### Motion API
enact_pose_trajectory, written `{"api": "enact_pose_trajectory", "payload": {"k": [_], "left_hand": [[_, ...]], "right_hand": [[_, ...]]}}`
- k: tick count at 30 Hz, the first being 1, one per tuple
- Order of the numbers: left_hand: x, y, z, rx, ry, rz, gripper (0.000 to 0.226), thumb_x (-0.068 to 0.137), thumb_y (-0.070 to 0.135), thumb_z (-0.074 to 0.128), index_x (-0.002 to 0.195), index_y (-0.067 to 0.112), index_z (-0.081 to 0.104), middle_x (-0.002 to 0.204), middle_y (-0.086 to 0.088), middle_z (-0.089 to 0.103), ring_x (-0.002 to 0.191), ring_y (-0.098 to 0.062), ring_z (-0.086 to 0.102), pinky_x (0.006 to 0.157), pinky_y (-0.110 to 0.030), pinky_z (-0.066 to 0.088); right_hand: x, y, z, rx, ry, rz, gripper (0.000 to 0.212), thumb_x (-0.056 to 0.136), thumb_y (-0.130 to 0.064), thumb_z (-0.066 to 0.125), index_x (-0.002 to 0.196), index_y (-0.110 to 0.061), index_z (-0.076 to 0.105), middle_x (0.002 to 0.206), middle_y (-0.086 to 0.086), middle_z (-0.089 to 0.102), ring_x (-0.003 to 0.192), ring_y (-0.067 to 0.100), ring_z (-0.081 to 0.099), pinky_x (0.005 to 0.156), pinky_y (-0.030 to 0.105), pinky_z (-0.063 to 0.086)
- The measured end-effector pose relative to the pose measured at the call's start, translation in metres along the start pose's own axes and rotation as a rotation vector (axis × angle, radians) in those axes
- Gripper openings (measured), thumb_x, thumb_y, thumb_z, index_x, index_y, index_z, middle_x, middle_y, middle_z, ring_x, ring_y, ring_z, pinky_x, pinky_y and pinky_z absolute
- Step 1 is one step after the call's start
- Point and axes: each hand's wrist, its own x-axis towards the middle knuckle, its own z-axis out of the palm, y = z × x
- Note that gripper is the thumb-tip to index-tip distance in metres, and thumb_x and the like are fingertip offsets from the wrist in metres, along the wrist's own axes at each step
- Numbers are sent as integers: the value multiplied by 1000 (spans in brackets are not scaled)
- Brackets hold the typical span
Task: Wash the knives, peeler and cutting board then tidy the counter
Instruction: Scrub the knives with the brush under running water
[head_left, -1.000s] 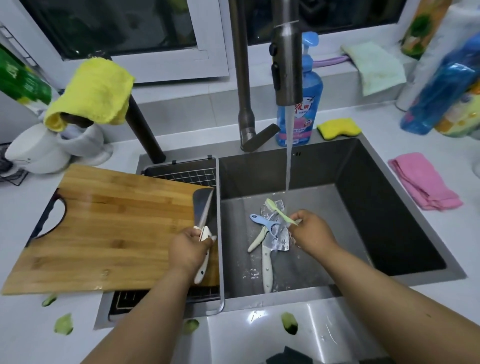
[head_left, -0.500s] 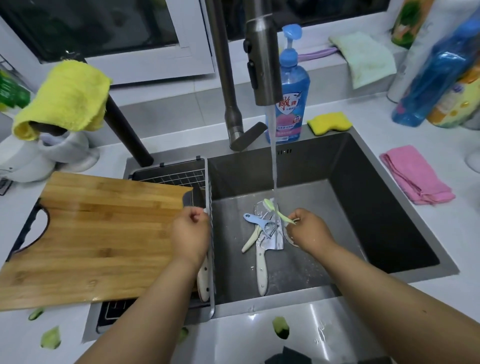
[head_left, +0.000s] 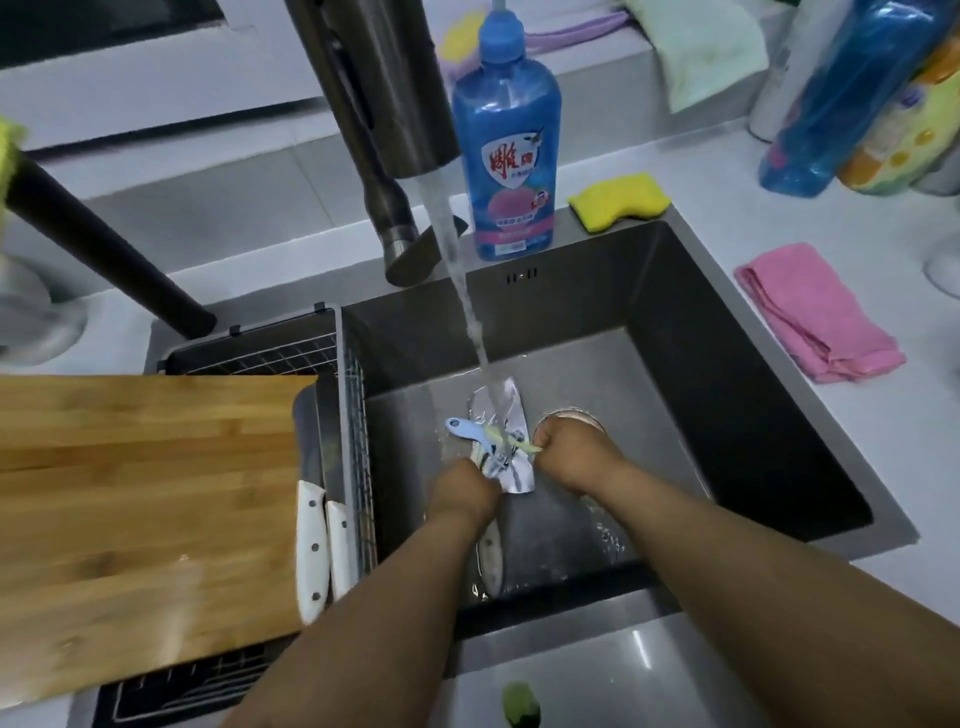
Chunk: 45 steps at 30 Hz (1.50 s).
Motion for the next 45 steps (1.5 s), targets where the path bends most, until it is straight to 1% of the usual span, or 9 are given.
{"api": "enact_pose_trajectory", "payload": {"k": [4, 7, 14, 21, 27, 30, 34, 39, 45], "left_hand": [[18, -14, 26, 103, -66, -46, 54, 87, 30, 59, 138, 19, 46, 122, -13, 62, 107, -31, 60, 86, -27, 47], [28, -15, 35, 197, -93, -56, 48, 90, 34, 57, 133, 14, 51, 130, -10, 56, 106, -27, 57, 84, -23, 41], [37, -19, 43, 189, -110, -143, 39, 82, 26, 59, 117, 10, 63, 109, -8, 68, 90, -25, 65, 84, -27, 51], [22, -11, 30, -30, -110, -134, 82, 59, 38, 73, 134, 14, 51, 103, -10, 70, 98, -27, 66, 89, -36, 54], [-2, -6, 4, -172, 1, -84, 36, 80, 29, 67, 112, 13, 60, 110, -9, 67, 102, -25, 63, 89, -29, 51], [-16, -11, -11, -101, 28, -38, 51, 81, 35, 66, 125, 15, 53, 117, -9, 65, 107, -26, 62, 90, -24, 47], [-38, -16, -26, 23, 4, -8, 59, 78, 42, 70, 126, 11, 54, 118, -10, 64, 106, -27, 62, 79, -22, 45], [-63, -12, -33, 12, 56, 90, 18, 81, 31, 68, 94, 20, 60, 103, -8, 69, 96, -25, 65, 67, -21, 39], [-69, -12, -36, -57, 139, 149, 29, 76, 35, 73, 76, 20, 48, 81, -6, 64, 76, -28, 64, 60, -27, 45]], "right_hand": [[10, 10, 2, 12, -48, 44, 10, 81, -9, 51, 82, -16, 58, 72, 4, 55, 81, 28, 58, 65, 25, 40], [16, 19, 6, 43, -27, 89, 17, 83, -9, 52, 94, -11, 65, 98, 12, 65, 92, 29, 61, 68, 24, 39], [21, 29, 10, 107, 21, 111, 18, 87, -18, 55, 99, -12, 65, 106, 10, 66, 95, 29, 61, 70, 22, 37], [14, 25, 0, 74, 55, 102, 11, 84, -17, 54, 78, -15, 64, 95, 10, 68, 88, 31, 62, 69, 24, 43], [-4, 22, -17, 129, 73, 126, 17, 83, -16, 55, 99, -17, 61, 103, 7, 66, 95, 29, 62, 71, 24, 43], [-18, 25, -26, 157, 77, 114, 16, 82, -14, 57, 97, -17, 62, 98, 7, 67, 93, 28, 63, 68, 23, 39], [-37, 30, -35, 240, 69, 75, 10, 83, -13, 56, 81, -22, 58, 73, 0, 58, 70, 23, 57, 59, 22, 41], [-59, 27, -24, 270, -134, 13, 12, 83, -12, 64, 76, -20, 62, 56, -1, 56, 45, 11, 49, 44, 18, 39], [-56, 22, -33, 156, 139, -45, 5, 82, -16, 67, 86, -17, 70, 86, 4, 70, 79, 19, 62, 61, 22, 37]]}}
